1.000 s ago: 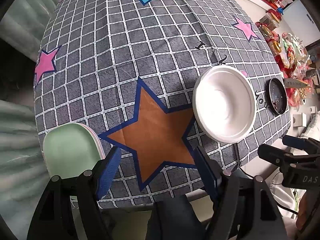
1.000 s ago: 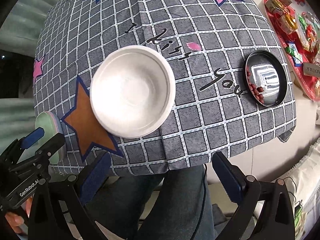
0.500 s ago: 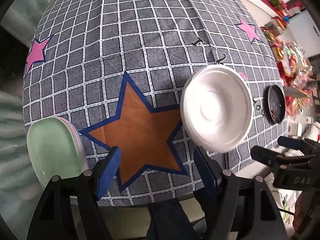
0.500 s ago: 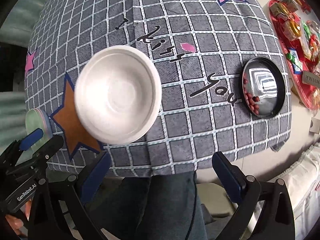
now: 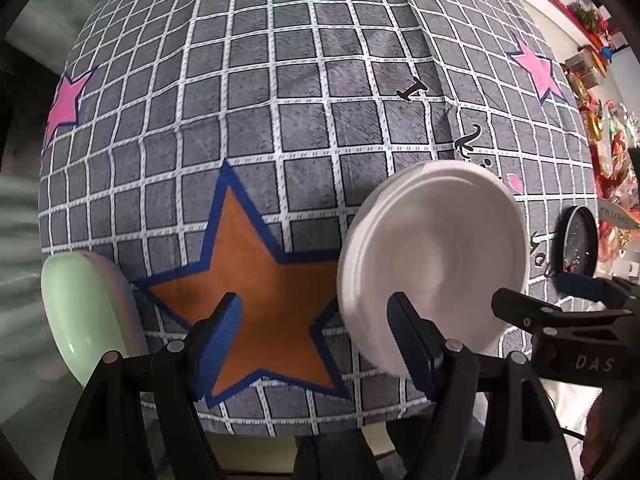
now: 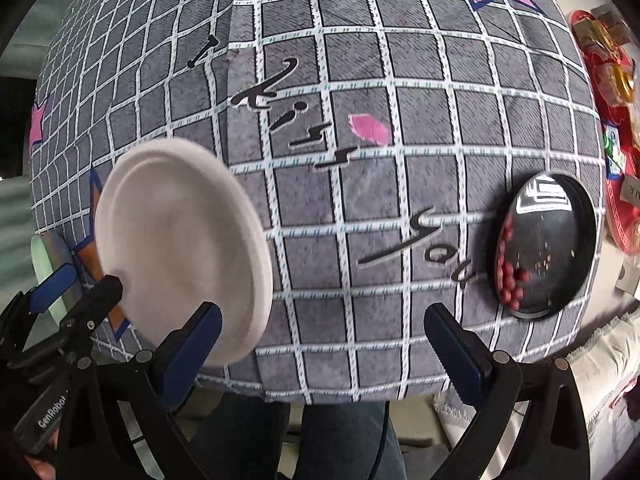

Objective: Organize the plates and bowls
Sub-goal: 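Close both grippers on the bowl stack rim and lift it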

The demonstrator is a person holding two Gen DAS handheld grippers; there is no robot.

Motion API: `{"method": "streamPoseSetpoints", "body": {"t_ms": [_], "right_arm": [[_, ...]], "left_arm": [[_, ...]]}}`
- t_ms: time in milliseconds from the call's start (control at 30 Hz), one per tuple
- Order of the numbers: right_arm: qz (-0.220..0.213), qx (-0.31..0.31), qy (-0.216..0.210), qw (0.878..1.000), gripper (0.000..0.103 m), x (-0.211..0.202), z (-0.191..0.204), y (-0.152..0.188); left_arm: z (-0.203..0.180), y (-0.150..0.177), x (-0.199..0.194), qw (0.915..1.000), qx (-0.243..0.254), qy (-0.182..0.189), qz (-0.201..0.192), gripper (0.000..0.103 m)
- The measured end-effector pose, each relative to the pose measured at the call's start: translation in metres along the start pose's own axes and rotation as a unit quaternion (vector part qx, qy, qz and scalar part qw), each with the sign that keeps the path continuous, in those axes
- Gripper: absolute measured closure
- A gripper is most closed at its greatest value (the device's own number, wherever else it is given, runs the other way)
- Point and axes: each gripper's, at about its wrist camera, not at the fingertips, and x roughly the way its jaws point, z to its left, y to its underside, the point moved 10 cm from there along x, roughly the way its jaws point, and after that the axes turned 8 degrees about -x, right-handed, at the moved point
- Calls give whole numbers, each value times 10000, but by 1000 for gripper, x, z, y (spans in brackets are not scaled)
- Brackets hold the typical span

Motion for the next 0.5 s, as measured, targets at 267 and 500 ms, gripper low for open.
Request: {"method": "streamPoseSetpoints", "body": {"t_ms": [267, 500], "right_arm": [[-126, -333, 16, 9994, 8, 12, 9, -33], [39, -518, -231, 9984, 45, 34, 33, -45]], "left_arm": [[-15, -10, 33, 9996, 128, -238, 130, 25], [-33, -7, 60, 9992, 19, -10, 393, 34]]}}
